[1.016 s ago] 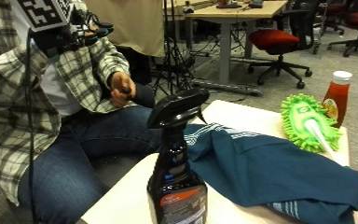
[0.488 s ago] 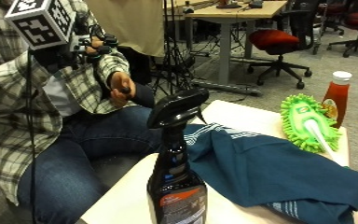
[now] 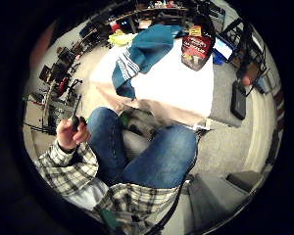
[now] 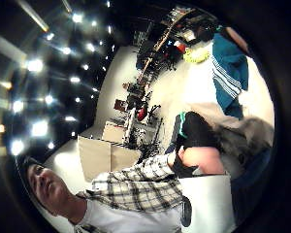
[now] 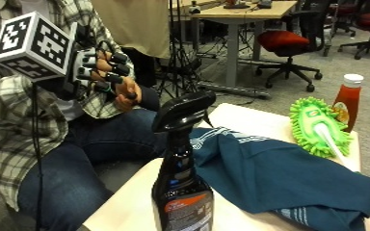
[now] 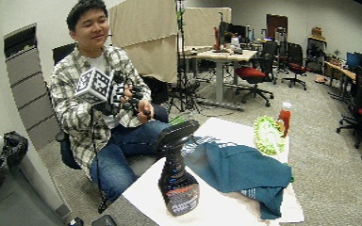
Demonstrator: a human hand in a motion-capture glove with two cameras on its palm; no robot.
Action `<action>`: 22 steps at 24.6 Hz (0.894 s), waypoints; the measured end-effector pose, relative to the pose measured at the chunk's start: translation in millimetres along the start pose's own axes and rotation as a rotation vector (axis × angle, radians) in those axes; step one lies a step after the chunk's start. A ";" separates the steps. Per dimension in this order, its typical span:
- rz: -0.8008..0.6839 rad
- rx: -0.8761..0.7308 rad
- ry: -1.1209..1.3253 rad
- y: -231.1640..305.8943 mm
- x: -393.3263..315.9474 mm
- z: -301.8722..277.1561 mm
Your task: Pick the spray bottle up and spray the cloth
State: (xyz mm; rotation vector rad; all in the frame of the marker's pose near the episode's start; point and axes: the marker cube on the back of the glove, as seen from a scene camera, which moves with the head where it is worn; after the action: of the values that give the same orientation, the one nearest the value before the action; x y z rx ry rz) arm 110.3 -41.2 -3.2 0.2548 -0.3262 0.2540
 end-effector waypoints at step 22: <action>0.321 0.287 -0.271 -105.9 136.6 -60.7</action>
State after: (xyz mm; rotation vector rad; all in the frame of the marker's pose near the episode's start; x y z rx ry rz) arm 282.7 -95.3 -33.3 0.5232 -0.6018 0.5875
